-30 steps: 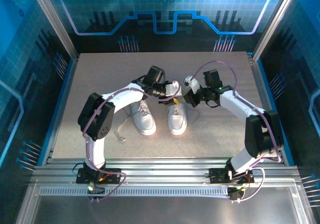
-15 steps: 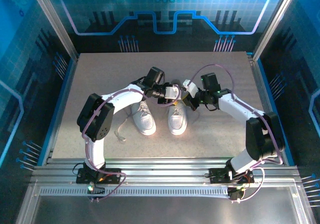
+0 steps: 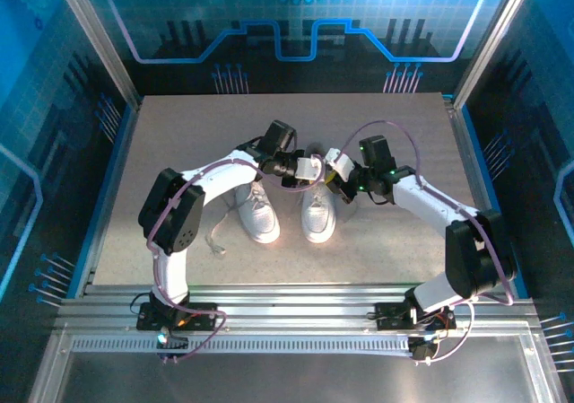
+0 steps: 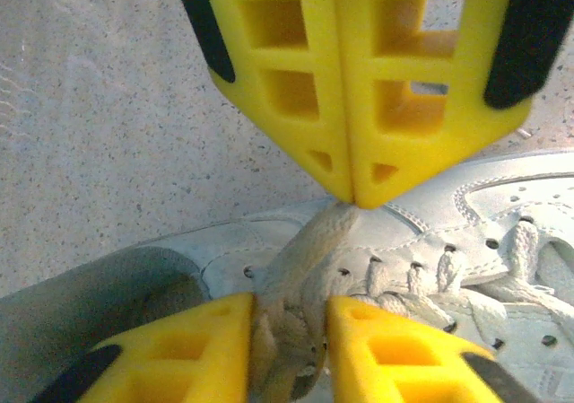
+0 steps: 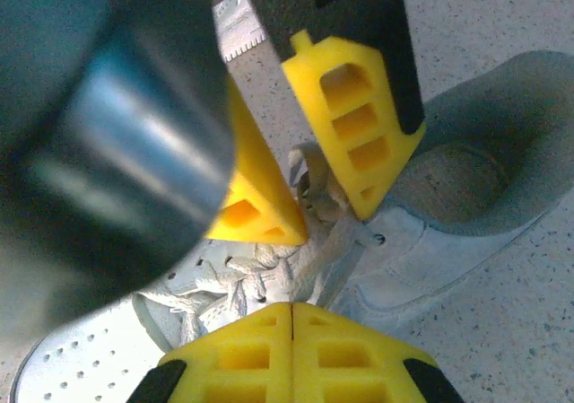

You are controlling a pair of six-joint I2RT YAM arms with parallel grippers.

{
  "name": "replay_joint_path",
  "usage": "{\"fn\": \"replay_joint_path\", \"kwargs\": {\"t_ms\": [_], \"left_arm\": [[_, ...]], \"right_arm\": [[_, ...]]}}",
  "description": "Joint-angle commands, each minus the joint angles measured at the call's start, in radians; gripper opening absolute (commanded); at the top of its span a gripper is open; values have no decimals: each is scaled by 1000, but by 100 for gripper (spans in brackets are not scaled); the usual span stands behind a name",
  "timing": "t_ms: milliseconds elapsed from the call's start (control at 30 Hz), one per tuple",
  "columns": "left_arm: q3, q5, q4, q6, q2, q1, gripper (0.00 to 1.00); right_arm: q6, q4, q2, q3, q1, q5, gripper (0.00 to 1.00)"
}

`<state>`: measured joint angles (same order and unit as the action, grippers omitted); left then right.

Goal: Tie the shoes

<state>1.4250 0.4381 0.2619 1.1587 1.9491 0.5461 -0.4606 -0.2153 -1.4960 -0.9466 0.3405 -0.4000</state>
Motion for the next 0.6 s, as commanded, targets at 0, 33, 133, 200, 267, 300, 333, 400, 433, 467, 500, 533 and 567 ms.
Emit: {"fn": "replay_joint_path", "kwargs": {"t_ms": [0, 33, 133, 200, 267, 300, 333, 400, 433, 467, 500, 533, 567], "left_arm": [[22, -6, 65, 15, 7, 6, 20], [23, -4, 66, 14, 5, 6, 17], [28, 10, 68, -2, 2, 6, 9], [31, 17, 69, -13, -2, 5, 5], [33, 38, 66, -35, -1, -1, 2], [35, 47, 66, -46, -1, -4, 1], [39, 59, 67, -59, -1, -8, 0], [46, 80, 66, -89, -1, -13, 0], [48, 91, 64, -102, -1, -16, 0], [48, 97, 63, -108, -2, -17, 2], [46, 97, 60, -109, -3, -17, 7], [41, 97, 54, -110, -4, -19, 9], [35, 100, 45, -116, -8, -20, 9]], "right_arm": [[-36, 5, 23, 4, 23, -18, 0], [-36, 6, 22, 2, 23, -17, 0], [-36, 6, 22, -1, 22, -13, 0], [-35, 8, 22, -1, 23, -10, 0], [-31, 16, 22, 2, 17, -14, 0], [-28, 17, 21, 2, 16, -16, 0], [-27, 17, 20, 0, 13, -20, 0], [-23, 18, 19, -1, 10, -23, 0], [-19, 19, 16, -4, 7, -26, 0], [-9, 20, 14, -7, 2, -30, 0], [0, 19, 12, -12, -1, -33, 0], [13, 19, 10, -17, -5, -36, 0], [25, 20, 8, -20, -9, -39, 0]]}}
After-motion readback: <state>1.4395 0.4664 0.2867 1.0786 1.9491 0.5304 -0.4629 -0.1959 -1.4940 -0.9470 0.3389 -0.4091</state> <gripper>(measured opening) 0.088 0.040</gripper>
